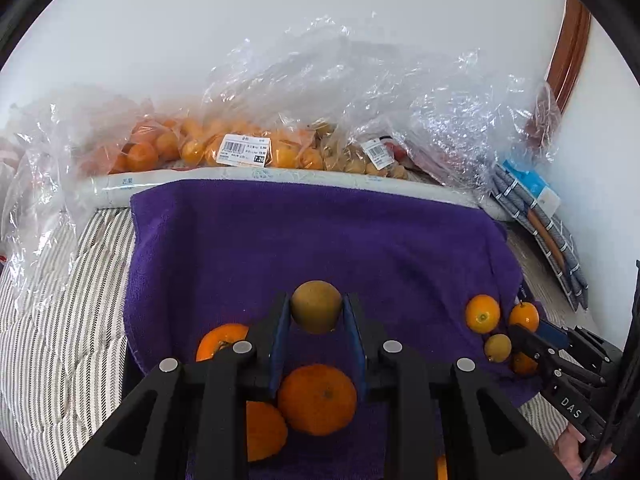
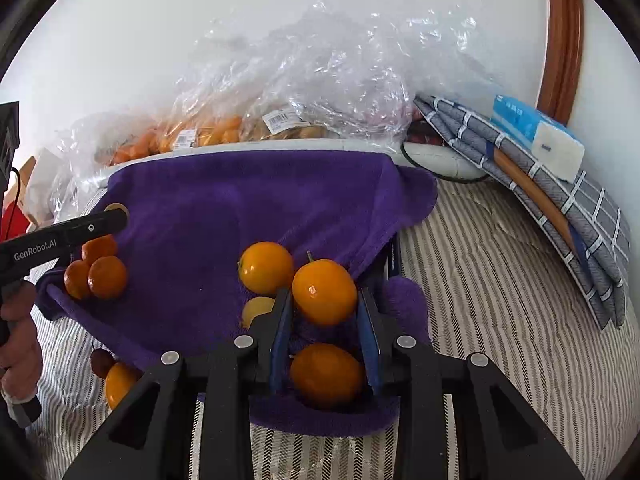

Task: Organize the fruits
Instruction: 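Carry both fruits onto the purple towel and open both tools, then withdraw both tools and grasp another orange with the right tool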

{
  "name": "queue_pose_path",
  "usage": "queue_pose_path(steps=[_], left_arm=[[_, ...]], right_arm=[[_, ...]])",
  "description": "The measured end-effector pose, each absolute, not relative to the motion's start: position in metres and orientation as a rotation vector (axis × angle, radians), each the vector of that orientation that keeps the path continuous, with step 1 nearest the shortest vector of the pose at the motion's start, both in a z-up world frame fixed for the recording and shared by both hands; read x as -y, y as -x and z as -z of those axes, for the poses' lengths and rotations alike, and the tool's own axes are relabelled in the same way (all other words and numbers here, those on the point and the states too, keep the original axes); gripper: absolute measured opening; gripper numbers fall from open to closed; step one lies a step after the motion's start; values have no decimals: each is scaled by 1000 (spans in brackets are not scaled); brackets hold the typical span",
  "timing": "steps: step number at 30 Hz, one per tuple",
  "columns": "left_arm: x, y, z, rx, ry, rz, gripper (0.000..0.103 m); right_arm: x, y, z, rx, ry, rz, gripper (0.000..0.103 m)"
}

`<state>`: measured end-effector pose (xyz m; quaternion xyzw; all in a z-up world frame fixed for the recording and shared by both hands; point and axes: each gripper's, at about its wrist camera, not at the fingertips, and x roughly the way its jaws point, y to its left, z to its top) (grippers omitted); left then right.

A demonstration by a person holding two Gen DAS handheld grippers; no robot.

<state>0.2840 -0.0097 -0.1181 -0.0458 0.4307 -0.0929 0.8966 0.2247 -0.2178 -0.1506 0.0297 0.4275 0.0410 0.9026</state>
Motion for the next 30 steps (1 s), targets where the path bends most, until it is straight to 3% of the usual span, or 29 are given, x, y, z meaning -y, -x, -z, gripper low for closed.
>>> queue_pose_path(steps=[7,11,14,21,30], left_arm=[[15,-287,129,-928,83,177,26],[16,-284,125,-928,74,166,26],[13,-275,115,-914,74,165,26],[-8,-236,88,-854,63,147,41],[-74,-182,87,-834,138,93,44]], right_arm=[[209,-220,154,-878,-1,-74,32],[208,-211,143,-848,6,-69,41],[208,-201,130,-823,-20,-57,41],[188,-168,111,-809,-68,-104,41],[147,-137,129,-862,-98,-225,41]])
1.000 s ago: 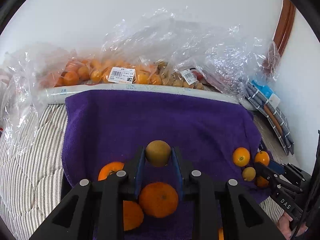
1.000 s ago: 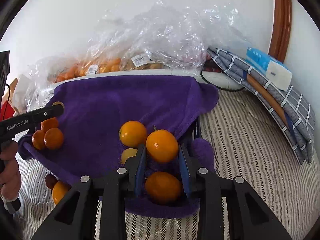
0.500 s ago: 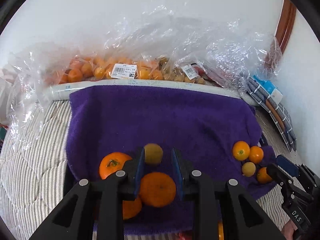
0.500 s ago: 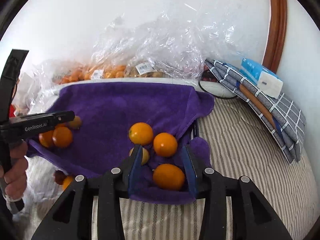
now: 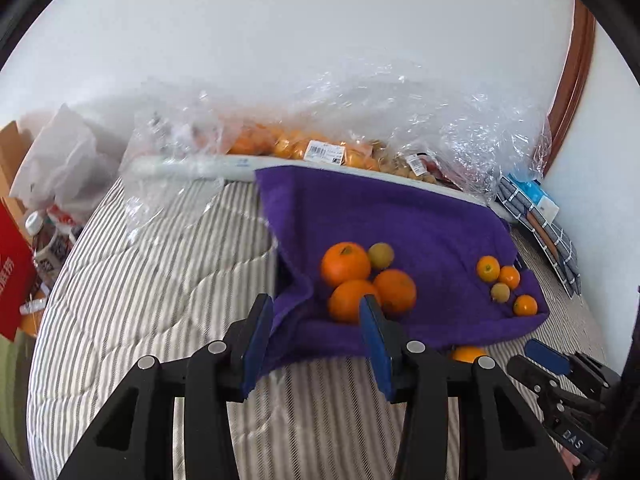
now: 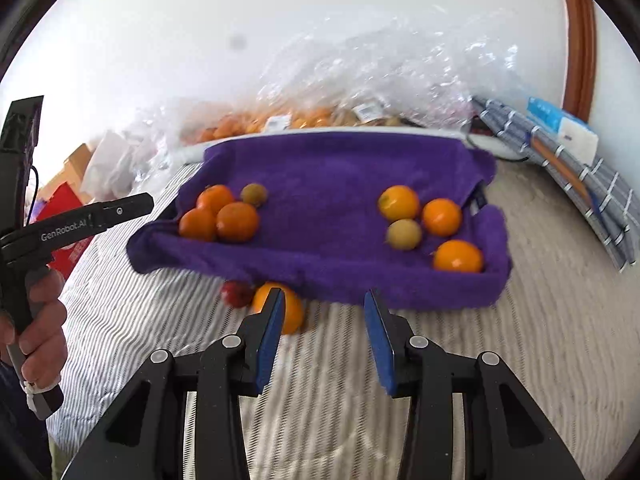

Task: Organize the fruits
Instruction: 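Withdraw both tools and grasp another orange with the right tool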

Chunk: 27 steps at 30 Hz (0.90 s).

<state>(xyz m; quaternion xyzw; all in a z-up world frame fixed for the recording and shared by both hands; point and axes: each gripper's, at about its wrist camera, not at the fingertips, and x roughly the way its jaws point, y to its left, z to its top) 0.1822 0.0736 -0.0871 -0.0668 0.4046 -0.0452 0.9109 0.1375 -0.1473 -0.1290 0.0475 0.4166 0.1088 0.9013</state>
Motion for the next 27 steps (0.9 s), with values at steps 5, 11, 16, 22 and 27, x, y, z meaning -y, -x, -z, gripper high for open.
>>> queue_pose_path(steps=[5,11,16,22,27], left_arm=[[-86,-160,104,-868,76,109,45],[-85,-147,127,-869,-38,86,44],[-90,-148,140,-913,-24,101,45],[-95,-149,144,-938,16,104,52],[-98,-147,145,-947,19,85,69]], right_arm=[[122,-139,142,-892,-68,-234,41],[110,-150,155,-939,-65,-219,41],[102,-163,163,-970,-39,-197,41],[103,-162,164,-952,-33,-184,35],[118,-149,159,-919,-62,-173,35]])
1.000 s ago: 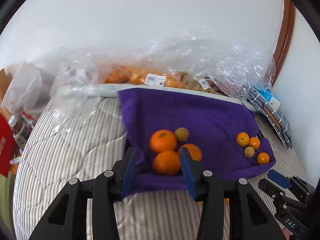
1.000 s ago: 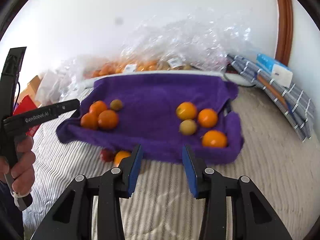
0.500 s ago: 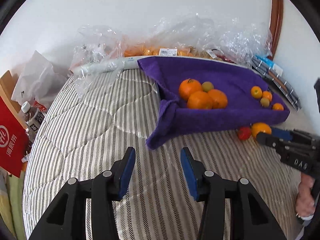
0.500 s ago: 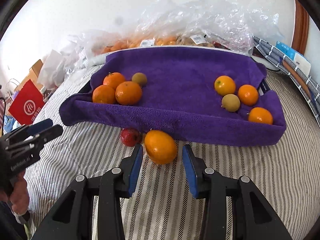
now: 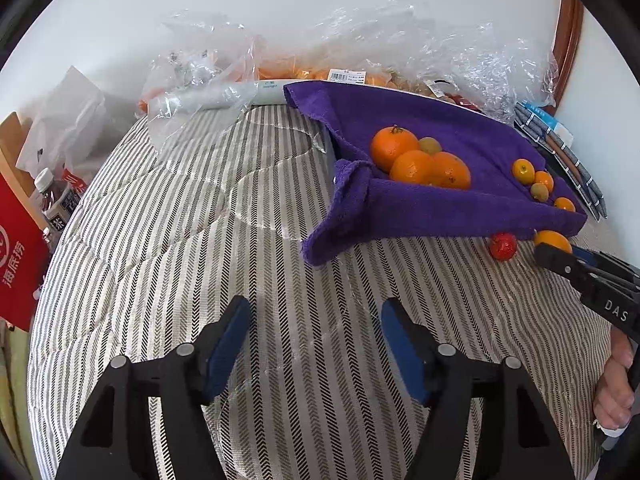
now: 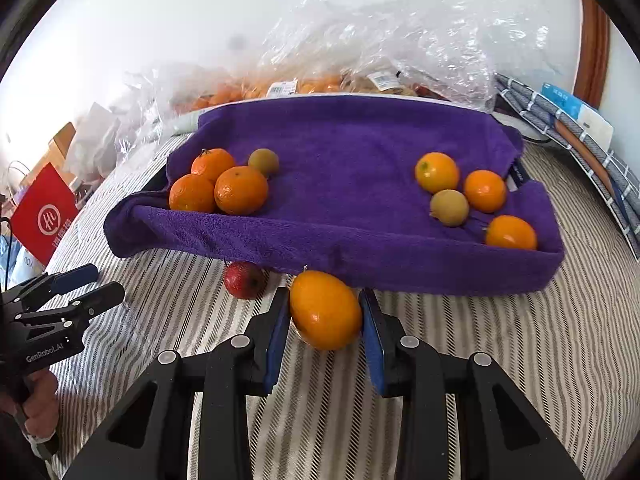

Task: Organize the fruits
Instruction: 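Withdraw both tools and grasp another orange with the right tool, then grasp the red strawberry with the left tool while the right tool holds the orange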

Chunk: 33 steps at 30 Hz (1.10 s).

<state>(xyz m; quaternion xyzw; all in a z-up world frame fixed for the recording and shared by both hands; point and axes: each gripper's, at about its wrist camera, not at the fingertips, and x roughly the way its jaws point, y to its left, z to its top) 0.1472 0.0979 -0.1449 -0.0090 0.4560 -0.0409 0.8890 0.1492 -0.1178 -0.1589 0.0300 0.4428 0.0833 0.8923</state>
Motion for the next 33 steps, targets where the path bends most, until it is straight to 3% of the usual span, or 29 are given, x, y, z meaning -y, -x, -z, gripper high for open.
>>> queue_pose_path(steps=[11,23,29,30,33], left_arm=[[-83,-140,144,-969,-2,24,68],[22,-166,133,-933,-33,185,66],[26,-180,144,-966,26,184,24],[26,-180,144,-970,16,186,20],[17,-177,139,-960,35,195,20]], right_arm=[[166,-107,145,-868,-88,-129,35],[216,-76,125,-832,-119,-82,35],[227,-71,128,-853,-106,-63,35],[227,-72,129,-855,-108,-62,35],[226,-79,131,-855,-121,-71,35]])
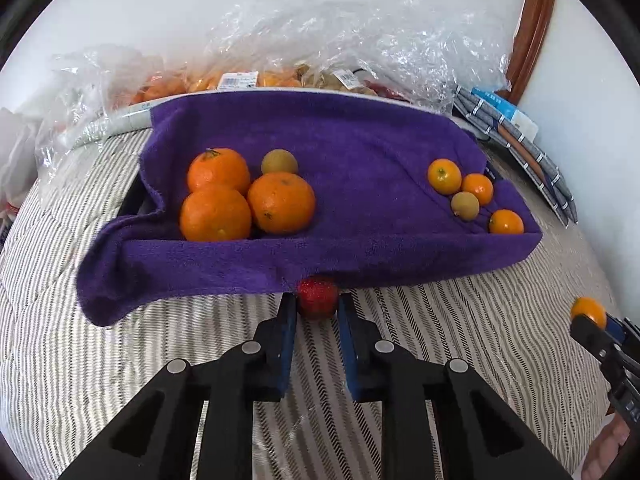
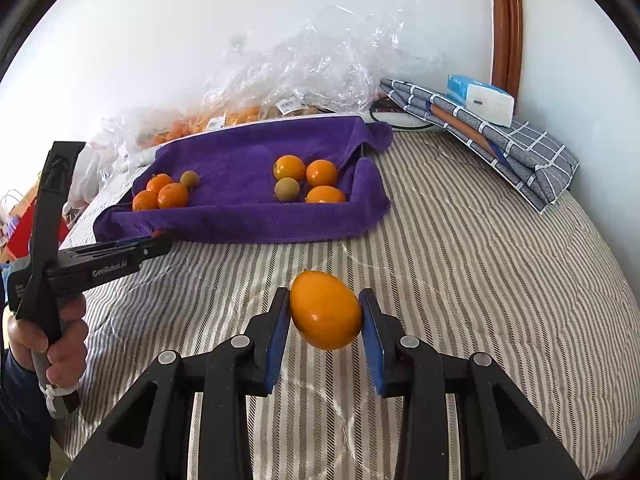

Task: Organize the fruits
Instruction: 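Grasp the red strawberry with the left tool while the right tool holds the orange, then carry both fruits onto the purple towel and open both tools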

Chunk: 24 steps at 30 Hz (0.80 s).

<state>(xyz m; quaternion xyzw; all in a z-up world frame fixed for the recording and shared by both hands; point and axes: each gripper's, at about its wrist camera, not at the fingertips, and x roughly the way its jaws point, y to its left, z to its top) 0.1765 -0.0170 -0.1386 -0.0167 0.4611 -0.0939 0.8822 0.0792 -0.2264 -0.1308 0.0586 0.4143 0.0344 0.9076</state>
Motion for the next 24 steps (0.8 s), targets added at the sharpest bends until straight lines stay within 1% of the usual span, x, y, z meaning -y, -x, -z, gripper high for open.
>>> queue_pose_path(steps=[6,13,18,24], left_arm=[[-16,-172,106,-891,59,167,20],[-30,-206,87,-860,94,157,20],[-21,-231,90,-864,112,192,20],[3,-261,107,-912,131,259,20]], right_arm=[[220,-107,128,-840,-125,-82,35],[215,-148,116,-810,-143,-106,35],[206,-174,116,-816,-147,-138,35],[192,-195,132,-858,-126,-172,35]])
